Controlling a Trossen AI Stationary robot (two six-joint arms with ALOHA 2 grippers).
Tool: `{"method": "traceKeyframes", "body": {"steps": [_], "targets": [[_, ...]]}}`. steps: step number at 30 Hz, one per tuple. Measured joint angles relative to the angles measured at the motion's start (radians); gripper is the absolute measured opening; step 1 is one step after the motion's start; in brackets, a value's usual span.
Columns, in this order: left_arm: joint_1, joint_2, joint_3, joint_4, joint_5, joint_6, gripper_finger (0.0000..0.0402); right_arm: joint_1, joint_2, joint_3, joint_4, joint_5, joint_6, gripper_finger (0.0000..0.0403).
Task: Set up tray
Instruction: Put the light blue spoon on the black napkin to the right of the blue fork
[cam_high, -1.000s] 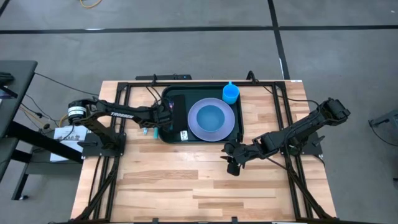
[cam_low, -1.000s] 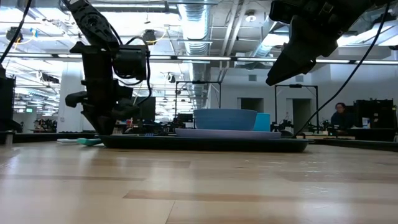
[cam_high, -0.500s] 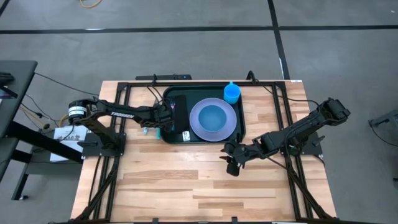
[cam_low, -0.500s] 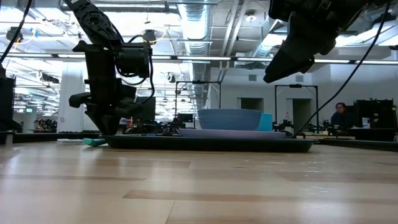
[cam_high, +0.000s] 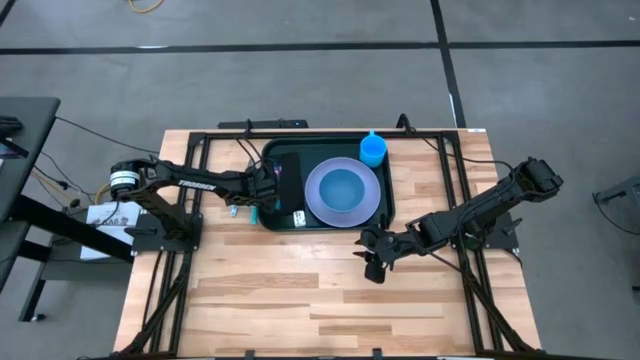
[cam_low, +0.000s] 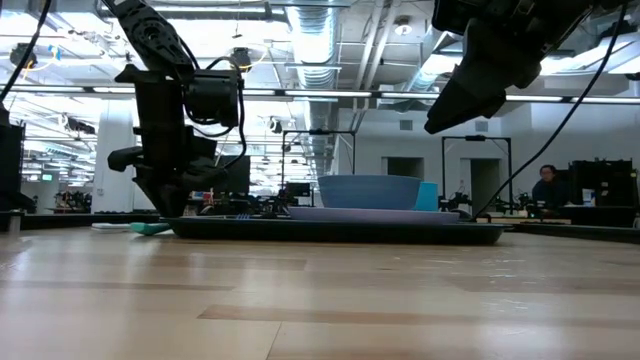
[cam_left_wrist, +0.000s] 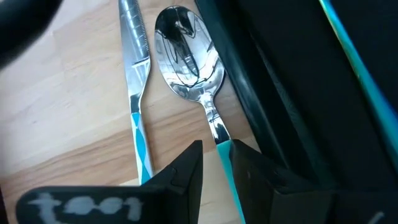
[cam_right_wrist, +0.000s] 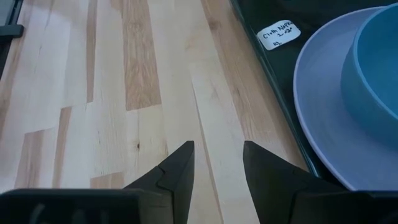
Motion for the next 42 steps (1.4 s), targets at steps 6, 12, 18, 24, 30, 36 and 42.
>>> {"method": "traceKeyframes", "body": {"steps": [6, 12, 18, 24, 30, 36, 42], "targets": [[0.000, 0.000, 0.000, 0.003, -0.005, -0.008, 0.0073, 0.000, 0.000, 0.000, 0.000, 0.000, 0.000, 0.0129], [0.000, 0.000, 0.000, 0.005, -0.008, -0.017, 0.0073, 0.000, 0.000, 0.000, 0.000, 0.000, 0.000, 0.0129], [0.001, -0.006, -0.001, 0.005, -0.015, -0.017, 0.0073, 0.000, 0.000, 0.000, 0.000, 0.000, 0.000, 0.0129], [0.001, -0.025, 0.025, 0.006, -0.024, -0.016, 0.0073, 0.000, 0.000, 0.000, 0.000, 0.001, 0.000, 0.0129], [0.001, -0.030, 0.037, 0.001, -0.025, -0.005, 0.0073, 0.000, 0.000, 0.000, 0.014, -0.014, 0.000, 0.0129], [0.001, -0.030, 0.037, -0.007, -0.044, -0.004, 0.0073, 0.000, 0.000, 0.000, 0.021, -0.015, -0.001, 0.0129], [0.001, -0.021, 0.036, -0.007, -0.047, 0.002, 0.0073, 0.000, 0.000, 0.000, 0.021, -0.017, -0.001, 0.0129]]}}
